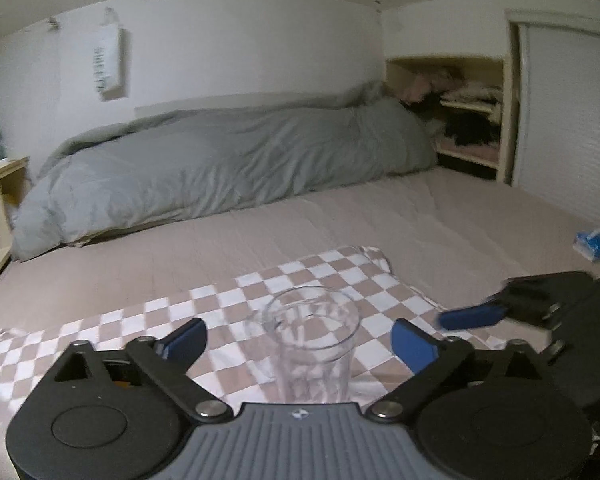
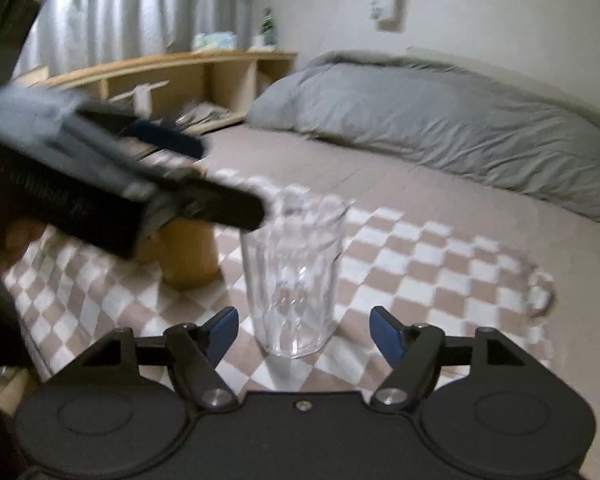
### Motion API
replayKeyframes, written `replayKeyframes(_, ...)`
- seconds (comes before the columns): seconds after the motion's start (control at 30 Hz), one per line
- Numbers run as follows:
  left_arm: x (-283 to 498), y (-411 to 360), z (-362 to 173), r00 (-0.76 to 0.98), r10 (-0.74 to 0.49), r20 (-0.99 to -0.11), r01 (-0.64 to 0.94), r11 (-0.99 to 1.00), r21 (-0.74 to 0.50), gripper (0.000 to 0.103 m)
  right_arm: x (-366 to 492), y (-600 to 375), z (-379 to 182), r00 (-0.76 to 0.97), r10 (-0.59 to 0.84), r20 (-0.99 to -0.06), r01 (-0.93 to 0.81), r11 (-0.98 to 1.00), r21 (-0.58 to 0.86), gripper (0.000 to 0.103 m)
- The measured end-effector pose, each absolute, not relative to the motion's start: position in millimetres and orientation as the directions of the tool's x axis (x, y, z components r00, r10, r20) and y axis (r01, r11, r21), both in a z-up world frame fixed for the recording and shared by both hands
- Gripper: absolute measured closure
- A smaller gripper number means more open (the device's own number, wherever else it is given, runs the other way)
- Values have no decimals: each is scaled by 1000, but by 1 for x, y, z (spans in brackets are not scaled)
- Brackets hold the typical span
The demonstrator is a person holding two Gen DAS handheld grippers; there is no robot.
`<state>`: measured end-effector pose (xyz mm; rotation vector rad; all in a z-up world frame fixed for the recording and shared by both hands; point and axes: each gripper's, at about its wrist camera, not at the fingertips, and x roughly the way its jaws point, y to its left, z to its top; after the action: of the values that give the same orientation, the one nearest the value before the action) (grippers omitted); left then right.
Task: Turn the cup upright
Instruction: 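Lower the upright clear cup onto the checkered cloth with the right gripper, then open the right gripper and withdraw it from the clear cup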
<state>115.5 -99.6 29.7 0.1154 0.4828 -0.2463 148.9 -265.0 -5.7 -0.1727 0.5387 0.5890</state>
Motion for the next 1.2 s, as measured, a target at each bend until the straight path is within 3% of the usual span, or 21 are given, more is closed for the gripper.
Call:
replayKeyframes(0.3,60,-56,37,886,-130,-446,152,988,14,0,94,-277,34,810,354,-467,-393,919,14,22)
replayKeyframes(0.53,24,-34,40,912,-80,-401,103,994,35,0,52,-271,45,888,262,-378,-282,959,1,0)
replayKeyframes(1.2,-13,-6,9,923,-4,-386,11,1000,17,0,2,-236,10,928,150,-341,-161,987,-3,0)
